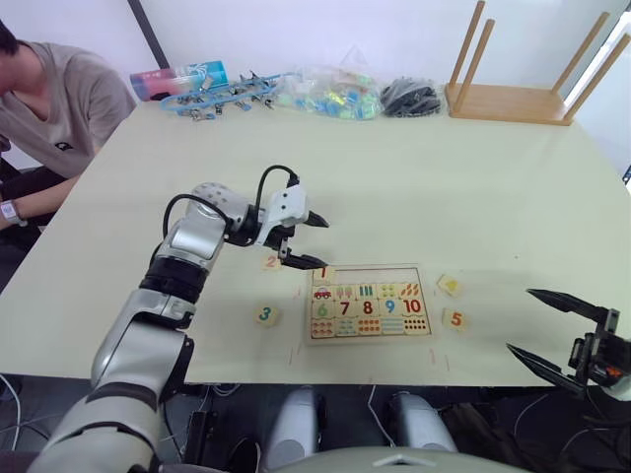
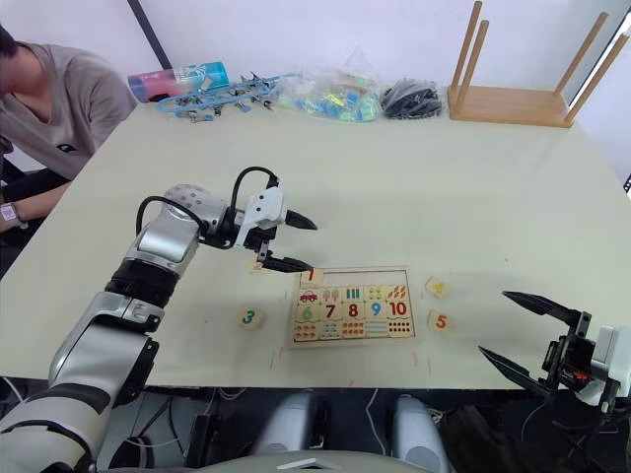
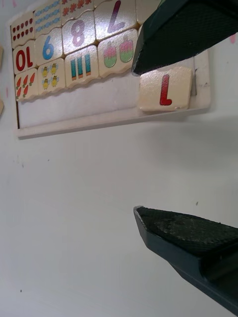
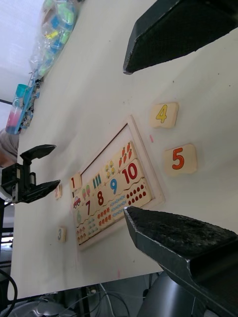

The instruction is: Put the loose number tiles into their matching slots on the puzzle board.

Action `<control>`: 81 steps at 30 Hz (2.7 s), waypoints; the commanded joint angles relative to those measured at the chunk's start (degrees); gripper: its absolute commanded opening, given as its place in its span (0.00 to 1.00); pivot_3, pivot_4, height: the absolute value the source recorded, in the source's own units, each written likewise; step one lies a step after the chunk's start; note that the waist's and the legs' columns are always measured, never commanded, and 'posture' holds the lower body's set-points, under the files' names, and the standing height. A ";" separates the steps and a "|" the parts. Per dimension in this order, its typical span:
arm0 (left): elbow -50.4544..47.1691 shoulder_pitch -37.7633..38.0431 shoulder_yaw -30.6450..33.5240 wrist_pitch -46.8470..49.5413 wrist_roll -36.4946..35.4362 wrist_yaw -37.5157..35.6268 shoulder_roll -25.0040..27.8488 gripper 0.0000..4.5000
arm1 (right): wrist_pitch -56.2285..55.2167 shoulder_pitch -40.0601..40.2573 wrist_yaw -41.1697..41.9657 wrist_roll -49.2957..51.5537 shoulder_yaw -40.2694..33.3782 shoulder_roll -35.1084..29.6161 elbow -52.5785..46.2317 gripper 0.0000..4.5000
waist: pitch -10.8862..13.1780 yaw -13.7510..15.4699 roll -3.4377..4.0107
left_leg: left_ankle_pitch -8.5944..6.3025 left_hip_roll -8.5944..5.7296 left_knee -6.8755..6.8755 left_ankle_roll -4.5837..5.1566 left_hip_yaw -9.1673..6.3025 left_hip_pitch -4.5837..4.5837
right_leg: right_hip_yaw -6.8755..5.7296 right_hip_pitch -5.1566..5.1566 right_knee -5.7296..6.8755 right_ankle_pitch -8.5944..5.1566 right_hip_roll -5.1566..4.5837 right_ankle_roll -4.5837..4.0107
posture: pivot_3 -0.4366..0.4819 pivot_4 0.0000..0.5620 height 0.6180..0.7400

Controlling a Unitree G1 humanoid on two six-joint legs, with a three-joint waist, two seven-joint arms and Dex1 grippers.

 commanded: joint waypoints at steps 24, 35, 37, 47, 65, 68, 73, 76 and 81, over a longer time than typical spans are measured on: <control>11.74 -3.38 -0.29 -11.78 3.48 -2.98 -4.98 0.01 | -1.18 -0.10 -0.51 0.73 -1.85 1.25 0.46 1.00 | 0.01 -0.01 -0.01 | 0.00 -0.01 0.02 0.00 0.00 -0.03 | 0.00 0.00 0.00 0.00 0.01 0.00 | 0.48 0.27 0.98; 13.87 -3.19 0.21 -13.60 4.31 -3.63 -4.56 0.01 | -1.53 -0.09 -0.45 0.22 -1.20 1.04 0.21 1.00 | 0.01 0.01 -0.01 | 0.00 -0.01 0.02 0.00 -0.02 -0.03 | 0.00 0.00 0.00 0.00 0.01 0.00 | 0.48 0.27 0.98; 14.35 -3.16 0.15 -13.96 4.71 -3.68 -4.42 0.01 | -1.57 -0.07 -0.38 0.04 -1.07 0.94 0.09 1.00 | 0.01 0.00 -0.01 | 0.00 -0.01 0.02 0.00 -0.02 -0.03 | 0.00 0.00 0.00 0.00 0.01 0.00 | 0.48 0.27 0.98; 15.40 -2.96 0.45 -14.93 4.59 -4.33 -4.44 0.01 | -1.15 -0.67 -0.49 0.26 -1.25 0.49 -0.05 1.00 | 0.01 -0.01 -0.01 | 0.00 0.00 0.02 0.00 -0.02 -0.03 | -0.01 0.00 0.01 0.00 0.01 0.00 | 0.48 0.27 0.98; 15.02 -2.06 0.60 -15.93 4.24 -4.83 -4.59 0.01 | -1.44 -0.61 0.46 0.52 -1.97 0.45 0.96 1.00 | 0.01 0.00 -0.01 | 0.00 0.00 0.02 0.00 -0.02 -0.03 | -0.01 0.00 0.00 0.00 0.01 0.00 | 0.48 0.27 0.98; 14.79 -1.94 0.67 -15.82 3.91 -5.26 -4.66 0.01 | -1.52 -0.46 0.60 0.57 -2.01 0.56 1.13 1.00 | 0.01 0.00 -0.01 | 0.00 0.00 0.02 0.00 -0.01 -0.03 | 0.00 0.00 0.00 0.00 0.01 0.00 | 0.48 0.27 0.98; 14.97 -1.89 0.74 -15.87 3.83 -5.63 -4.56 0.01 | -1.57 -0.37 0.65 0.59 -2.01 0.62 1.20 1.00 | 0.01 0.00 -0.01 | 0.00 0.00 0.02 0.00 -0.02 -0.03 | -0.01 0.00 0.00 0.00 0.01 0.00 | 0.48 0.27 0.98; 15.33 -1.94 0.82 -16.03 3.81 -5.84 -4.50 0.01 | -1.65 -0.52 0.66 0.45 -1.87 0.66 1.40 1.00 | 0.01 0.00 -0.01 | 0.00 0.00 0.02 0.00 -0.02 -0.03 | -0.01 0.00 0.00 0.00 0.01 0.00 | 0.48 0.27 0.98; 15.05 -1.65 0.91 -16.14 3.70 -6.14 -4.40 0.01 | -1.62 -0.46 0.66 0.47 -1.89 0.62 1.36 1.00 | 0.01 0.01 -0.01 | 0.00 0.00 0.02 0.00 -0.02 -0.03 | -0.01 0.00 0.00 0.00 0.01 0.00 | 0.48 0.27 0.98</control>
